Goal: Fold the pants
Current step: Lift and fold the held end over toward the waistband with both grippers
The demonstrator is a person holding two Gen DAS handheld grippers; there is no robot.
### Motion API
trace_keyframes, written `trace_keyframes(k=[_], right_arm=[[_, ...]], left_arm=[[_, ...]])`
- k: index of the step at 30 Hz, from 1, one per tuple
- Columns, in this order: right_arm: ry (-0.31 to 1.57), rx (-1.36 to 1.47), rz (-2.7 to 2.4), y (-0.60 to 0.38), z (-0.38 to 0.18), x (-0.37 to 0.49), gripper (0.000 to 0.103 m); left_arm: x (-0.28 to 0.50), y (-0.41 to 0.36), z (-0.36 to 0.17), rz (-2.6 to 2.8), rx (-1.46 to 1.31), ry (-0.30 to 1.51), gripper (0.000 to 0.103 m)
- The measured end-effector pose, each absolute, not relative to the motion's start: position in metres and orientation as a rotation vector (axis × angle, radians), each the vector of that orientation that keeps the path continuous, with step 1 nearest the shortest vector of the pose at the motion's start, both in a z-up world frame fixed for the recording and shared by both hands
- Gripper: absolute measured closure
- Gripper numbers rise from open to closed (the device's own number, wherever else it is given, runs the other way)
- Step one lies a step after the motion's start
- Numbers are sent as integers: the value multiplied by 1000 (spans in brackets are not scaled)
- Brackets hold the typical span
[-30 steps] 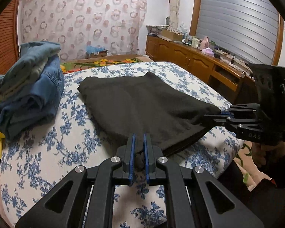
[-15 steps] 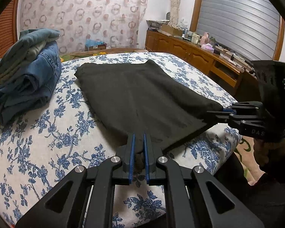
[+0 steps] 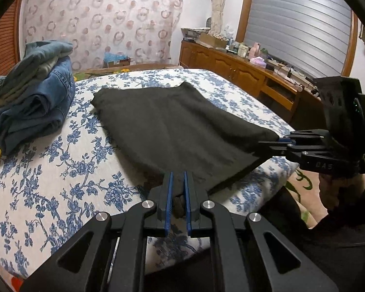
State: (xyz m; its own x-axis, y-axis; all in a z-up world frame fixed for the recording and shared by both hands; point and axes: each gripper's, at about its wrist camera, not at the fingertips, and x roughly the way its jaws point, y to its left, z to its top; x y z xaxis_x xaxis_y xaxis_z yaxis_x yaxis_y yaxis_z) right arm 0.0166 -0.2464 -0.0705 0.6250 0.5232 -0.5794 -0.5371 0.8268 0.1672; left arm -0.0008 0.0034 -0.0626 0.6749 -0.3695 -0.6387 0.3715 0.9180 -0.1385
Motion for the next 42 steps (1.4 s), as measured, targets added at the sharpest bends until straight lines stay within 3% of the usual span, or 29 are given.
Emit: trace_keyframes(k=[19, 42], right_arm=[[645, 8, 620, -254, -64, 7, 94], [436, 3, 571, -246, -12, 30, 94]], left_arm=[[1, 8, -61, -424, -21, 726, 93], [59, 22, -12, -363, 21, 566, 93]])
